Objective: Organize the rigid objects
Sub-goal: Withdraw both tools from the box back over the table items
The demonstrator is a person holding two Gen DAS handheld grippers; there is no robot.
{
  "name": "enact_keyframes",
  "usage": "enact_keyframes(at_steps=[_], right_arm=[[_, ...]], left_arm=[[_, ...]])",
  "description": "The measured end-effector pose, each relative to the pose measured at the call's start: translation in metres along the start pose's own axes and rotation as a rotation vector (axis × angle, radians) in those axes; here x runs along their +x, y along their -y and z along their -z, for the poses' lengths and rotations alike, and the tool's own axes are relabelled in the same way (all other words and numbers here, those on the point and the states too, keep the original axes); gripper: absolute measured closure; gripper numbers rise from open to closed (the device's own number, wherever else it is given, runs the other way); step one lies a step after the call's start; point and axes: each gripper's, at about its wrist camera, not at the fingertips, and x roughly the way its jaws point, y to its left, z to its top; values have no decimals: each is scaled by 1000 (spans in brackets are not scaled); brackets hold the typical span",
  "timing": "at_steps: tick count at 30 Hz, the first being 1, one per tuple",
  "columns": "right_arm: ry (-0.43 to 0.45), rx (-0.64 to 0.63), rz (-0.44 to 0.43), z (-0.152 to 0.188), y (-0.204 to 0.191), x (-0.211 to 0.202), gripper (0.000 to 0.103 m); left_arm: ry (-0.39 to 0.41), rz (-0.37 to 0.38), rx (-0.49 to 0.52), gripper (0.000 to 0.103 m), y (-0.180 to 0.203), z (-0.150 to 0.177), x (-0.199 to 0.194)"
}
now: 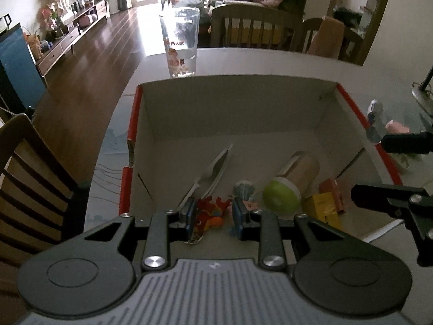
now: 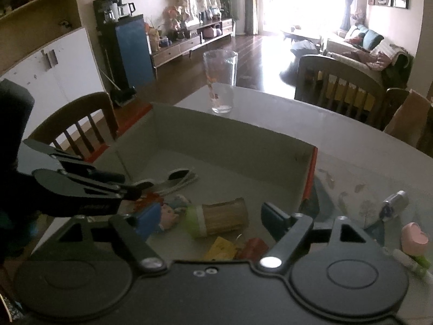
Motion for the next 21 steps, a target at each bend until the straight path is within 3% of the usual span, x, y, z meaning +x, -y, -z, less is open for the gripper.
enact_keyframes(at_steps=[4,5,6,8,15,17,21], right_arm=[[21,-6,-4,1,-5,-11,18],[26,-4,-7,2,-6,-15,17],[30,-3,-10,3,-7,-17,16],[38,-2,-13,4,-8,-23,16],[93,16,-42,14,-12,-54,12],[118,23,-47,16,-14,-65,10],[172,41,-60,21,-13,-88,2]], left_arm=[[20,8,-17,72,-2,3,-9],[28,9,-21,65,-3,3,-12],[36,10,-25,49,-3,3,-14],[65,14,-32,38,-2,5,-21],[134,28,-37,38,6,9,-53],[155,32,-38,29,9,10,-62],[201,43,-33,23,16,13,-81]])
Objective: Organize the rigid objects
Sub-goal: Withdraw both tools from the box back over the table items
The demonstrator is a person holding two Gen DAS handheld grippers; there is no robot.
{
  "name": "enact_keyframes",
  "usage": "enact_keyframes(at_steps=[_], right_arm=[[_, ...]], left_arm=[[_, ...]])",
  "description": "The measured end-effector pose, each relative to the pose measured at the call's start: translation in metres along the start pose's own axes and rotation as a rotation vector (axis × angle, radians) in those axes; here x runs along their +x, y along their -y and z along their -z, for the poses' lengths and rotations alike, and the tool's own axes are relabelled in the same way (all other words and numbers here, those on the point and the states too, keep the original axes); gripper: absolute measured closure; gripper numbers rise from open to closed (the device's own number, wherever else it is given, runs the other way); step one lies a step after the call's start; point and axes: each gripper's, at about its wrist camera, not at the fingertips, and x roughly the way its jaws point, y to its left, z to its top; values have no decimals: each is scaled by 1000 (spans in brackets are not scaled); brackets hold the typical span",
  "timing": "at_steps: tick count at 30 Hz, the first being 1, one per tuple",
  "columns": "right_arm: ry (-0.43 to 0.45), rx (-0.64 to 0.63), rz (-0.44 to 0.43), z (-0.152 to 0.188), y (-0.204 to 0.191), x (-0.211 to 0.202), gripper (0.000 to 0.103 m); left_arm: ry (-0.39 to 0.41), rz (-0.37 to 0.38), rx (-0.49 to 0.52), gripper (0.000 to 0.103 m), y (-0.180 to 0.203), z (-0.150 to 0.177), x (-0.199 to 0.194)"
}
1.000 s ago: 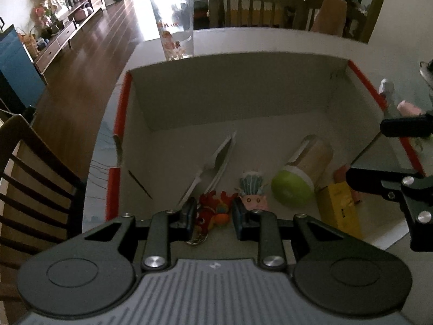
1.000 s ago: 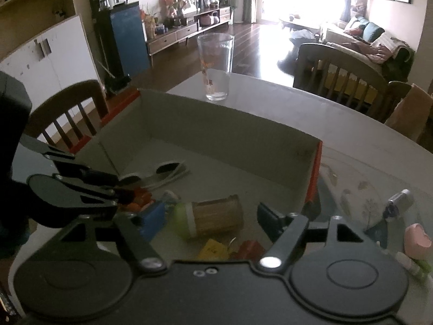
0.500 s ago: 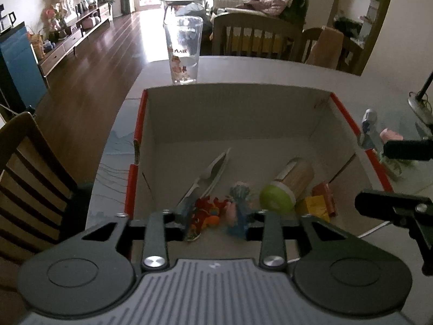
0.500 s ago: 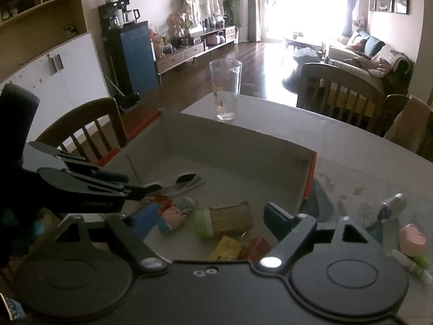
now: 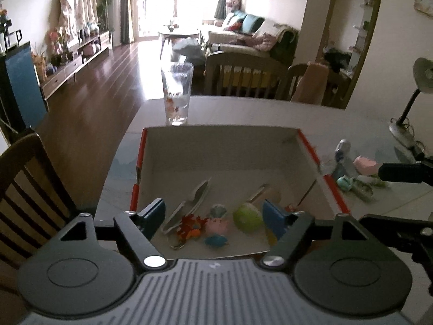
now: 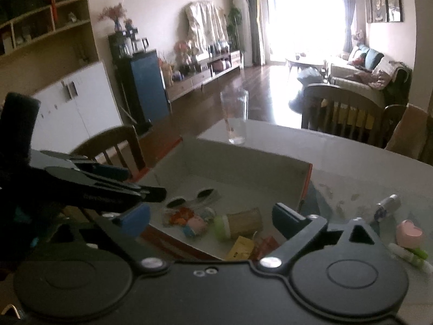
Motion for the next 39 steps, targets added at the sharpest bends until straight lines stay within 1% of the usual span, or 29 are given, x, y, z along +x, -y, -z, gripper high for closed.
enact_keyframes(at_steps=[2,8,12,16,18,20,25,28,31,39], right_arm=[[21,14,-7,1,1,-10,1],[60,57,3,10,10,-37,0],[74,67,3,16,21,-52,0],[88,70,8,21,37,-66,0],[91,72,13,25,48,-74,0],[92,74,20,29,59,-80,0],[85,103,32,42,96,-94,0],[74,119,52,52,120,-101,0],[63,136,72,62,147,-107,0],[12,131,139,88,217,-110,2]], left_arm=[[8,4,-2,20,3,0,-6],[33,29,-17,19,13,-1,-22],[46,35,-23,10,25,0,-28],[68,47,-25,8,43,-2,-31],[81,46,-24,1,54,-4,-30],[100,51,-17,1,68,-5,-30],[96,74,-24,1,104,-6,-14],[93,74,-16,0,131,-7,-2],[77,54,3,0,159,-8,14],[49,40,47,0,227,-11,64]])
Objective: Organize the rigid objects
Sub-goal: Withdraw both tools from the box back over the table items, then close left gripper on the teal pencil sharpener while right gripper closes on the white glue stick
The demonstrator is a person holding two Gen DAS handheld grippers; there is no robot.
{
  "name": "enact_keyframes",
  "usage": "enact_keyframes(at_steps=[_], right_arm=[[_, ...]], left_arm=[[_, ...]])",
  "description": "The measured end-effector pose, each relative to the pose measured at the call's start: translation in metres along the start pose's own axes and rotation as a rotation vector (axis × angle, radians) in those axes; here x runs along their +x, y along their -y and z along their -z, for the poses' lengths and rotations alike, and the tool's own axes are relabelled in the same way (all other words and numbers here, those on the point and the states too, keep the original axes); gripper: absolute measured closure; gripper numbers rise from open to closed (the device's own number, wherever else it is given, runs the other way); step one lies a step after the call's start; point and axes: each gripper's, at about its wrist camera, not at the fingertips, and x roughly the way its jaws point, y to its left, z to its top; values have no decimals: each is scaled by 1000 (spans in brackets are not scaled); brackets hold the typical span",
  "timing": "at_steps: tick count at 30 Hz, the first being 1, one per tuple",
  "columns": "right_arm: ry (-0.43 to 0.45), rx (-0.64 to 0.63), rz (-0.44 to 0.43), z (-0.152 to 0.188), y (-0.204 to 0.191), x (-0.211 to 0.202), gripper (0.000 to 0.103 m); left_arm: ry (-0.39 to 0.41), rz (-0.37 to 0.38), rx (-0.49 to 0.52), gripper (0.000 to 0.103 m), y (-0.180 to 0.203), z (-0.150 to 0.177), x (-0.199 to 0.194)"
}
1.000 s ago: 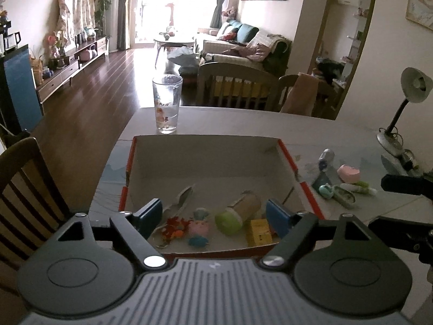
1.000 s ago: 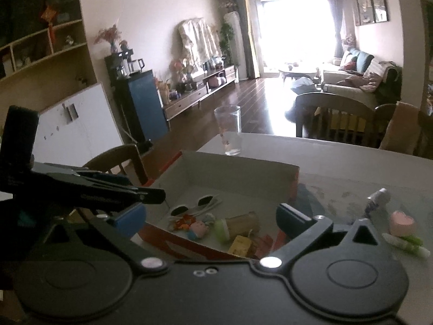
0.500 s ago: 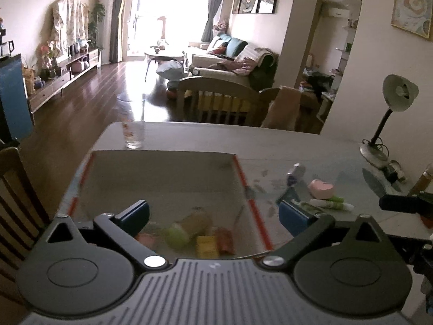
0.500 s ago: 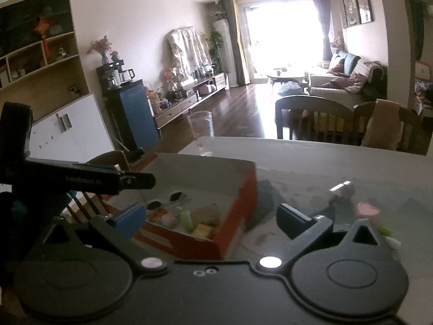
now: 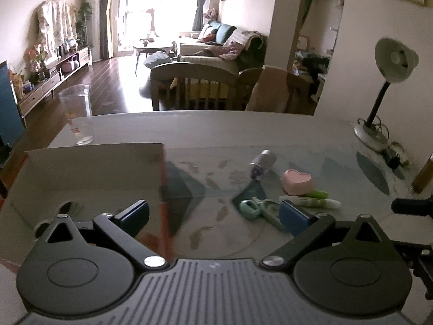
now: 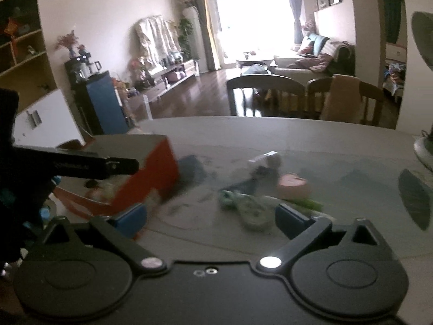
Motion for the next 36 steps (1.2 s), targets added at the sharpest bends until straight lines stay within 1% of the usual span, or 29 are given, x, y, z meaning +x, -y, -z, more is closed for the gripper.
enact_keyframes(at_steps=[3,7,9,15,17,19,24,29,32,34,36], right_arm=[[-20,-18,17,4,28,8,5],[-52,-48,30,5,58,23,12],[-68,-65,35,4,71,33,13],[-120,-111,30,1,101,73,24],[-140,-128,16,1,106,85,26],[-162,-151,-5,1,111,98,33],[-212,-200,-33,-1,118,128,43],[-240,-256,-57,-1,117,149,46],[-252,-271,-70,0,118,158,51],[-261,-288,-76,0,117,163,57],[-266,-304,-82,0,117,166,58]], left_arm=[[-19,-7,16,0,23,2,21],[-43,-23,21,0,44,3,49],[-58,-30,15,0,50,3,64],[-101,-80,6,0,56,7,107],[-116,-87,6,0,58,9,118],[-132,-104,13,0,58,11,127],[-160,-136,7,1,57,14,149],[-180,-150,-9,1,54,16,163],[-187,-158,-22,1,52,16,170],[-194,-168,-31,2,50,15,176],[-200,-169,-37,2,48,16,181]])
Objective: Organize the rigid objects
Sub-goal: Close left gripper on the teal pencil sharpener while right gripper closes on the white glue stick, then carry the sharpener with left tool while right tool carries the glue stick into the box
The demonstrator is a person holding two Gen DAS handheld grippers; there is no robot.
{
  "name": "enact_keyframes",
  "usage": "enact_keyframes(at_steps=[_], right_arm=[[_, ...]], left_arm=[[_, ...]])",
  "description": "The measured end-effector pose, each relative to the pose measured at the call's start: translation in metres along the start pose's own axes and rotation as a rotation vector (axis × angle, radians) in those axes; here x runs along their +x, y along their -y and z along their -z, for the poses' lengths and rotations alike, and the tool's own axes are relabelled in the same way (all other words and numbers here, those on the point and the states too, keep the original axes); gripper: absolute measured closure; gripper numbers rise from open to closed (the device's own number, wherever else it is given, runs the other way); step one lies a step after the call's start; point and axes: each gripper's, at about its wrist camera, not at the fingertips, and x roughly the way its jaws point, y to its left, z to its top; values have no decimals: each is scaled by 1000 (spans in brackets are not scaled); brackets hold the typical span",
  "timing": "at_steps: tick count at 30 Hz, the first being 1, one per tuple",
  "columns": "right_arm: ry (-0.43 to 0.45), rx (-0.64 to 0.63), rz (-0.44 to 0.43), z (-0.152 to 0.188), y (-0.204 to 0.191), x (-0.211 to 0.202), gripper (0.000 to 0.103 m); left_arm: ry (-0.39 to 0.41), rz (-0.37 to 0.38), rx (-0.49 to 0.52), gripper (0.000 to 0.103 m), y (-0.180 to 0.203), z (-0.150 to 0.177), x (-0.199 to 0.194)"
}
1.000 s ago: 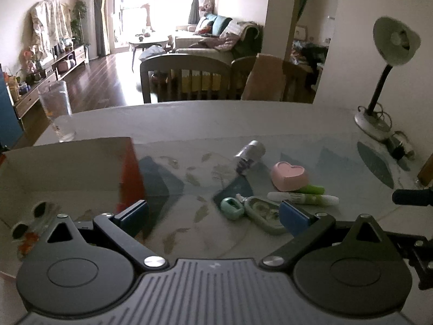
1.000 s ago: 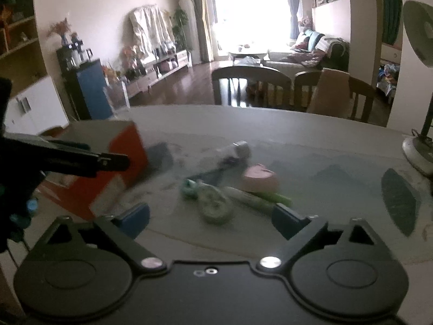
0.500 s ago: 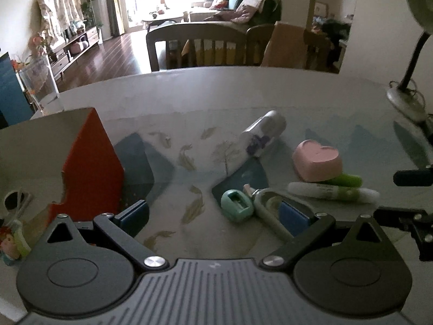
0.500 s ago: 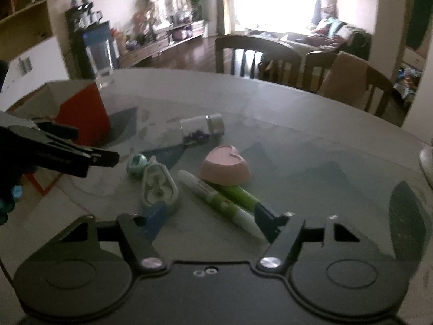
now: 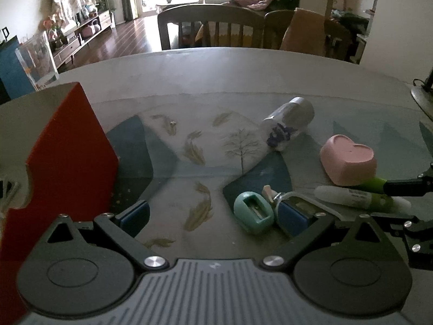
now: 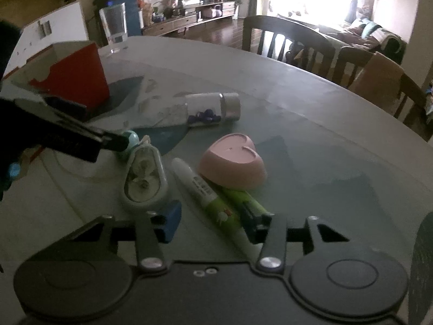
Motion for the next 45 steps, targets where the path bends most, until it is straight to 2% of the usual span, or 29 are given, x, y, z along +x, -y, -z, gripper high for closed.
enact_keyframes(at_steps=[7,11,14,17,21,23,27,33,45], right_arm=[[-15,-4,-10,-1,2,9,72],[-25,1,-14,2,-1,11,77],[-20,1,-6,4,-6,11,78],[-16,16,1,4,-10,10,80],[-15,41,12,3,-15,11,83],[-13,55,25,3,-17,11,84],[-13,128,26,4,-18,9,86],[-20,193,37,10,-24,1,86],[31,269,51,14,-40,-46,86]], left_arm=[[-3,15,5,6,2,-1,8],[-6,47,-2,11,2,0,11],[-28,67,-12,29,3,2,15],[-16,60,0,30,4,3,15],[-10,62,-4,49,2,0,15],[-8,57,2,55,1,0,14],[-10,37,19,72,1,0,13],[-33,28,17,73,-1,1,9],[-20,85,13,73,-3,12,-29]])
